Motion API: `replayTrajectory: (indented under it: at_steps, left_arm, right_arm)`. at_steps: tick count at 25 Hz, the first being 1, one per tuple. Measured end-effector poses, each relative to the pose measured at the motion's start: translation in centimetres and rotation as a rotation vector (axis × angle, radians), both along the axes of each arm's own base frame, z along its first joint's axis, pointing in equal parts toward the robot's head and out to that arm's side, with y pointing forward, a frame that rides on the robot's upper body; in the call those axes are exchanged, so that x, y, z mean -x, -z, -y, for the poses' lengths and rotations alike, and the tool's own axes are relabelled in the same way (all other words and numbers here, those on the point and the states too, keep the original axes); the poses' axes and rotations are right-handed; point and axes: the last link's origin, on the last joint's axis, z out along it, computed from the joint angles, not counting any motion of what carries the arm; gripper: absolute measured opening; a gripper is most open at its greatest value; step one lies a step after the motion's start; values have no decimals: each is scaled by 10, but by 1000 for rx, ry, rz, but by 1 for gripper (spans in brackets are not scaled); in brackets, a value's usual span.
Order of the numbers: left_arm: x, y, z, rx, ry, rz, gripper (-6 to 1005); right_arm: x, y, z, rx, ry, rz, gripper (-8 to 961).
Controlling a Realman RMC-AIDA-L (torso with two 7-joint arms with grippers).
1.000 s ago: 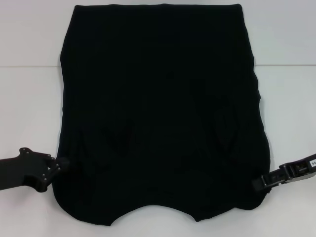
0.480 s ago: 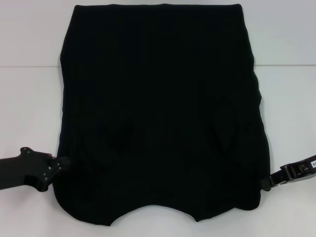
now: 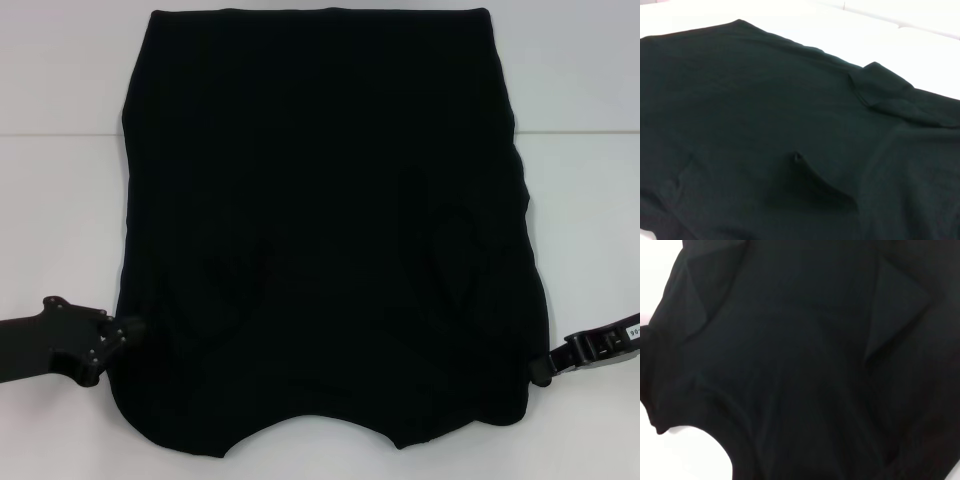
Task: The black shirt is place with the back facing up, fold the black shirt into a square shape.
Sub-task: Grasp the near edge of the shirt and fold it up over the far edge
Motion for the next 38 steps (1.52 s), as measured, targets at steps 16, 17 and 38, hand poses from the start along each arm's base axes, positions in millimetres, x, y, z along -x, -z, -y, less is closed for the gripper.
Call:
replayTrajectory:
  at_steps: [16, 17, 38]
  left_arm:
    - [0, 1, 0, 3, -1, 4, 32]
    - [-1, 1, 0, 3, 0, 4, 32]
    - [-6, 4, -5, 9, 11, 14, 31]
  right_arm:
    - [-10, -19, 2, -40, 36, 3, 299]
    - [-11, -19, 3, -39, 38, 3, 333]
    - [-21, -16, 11, -14, 84, 41, 613]
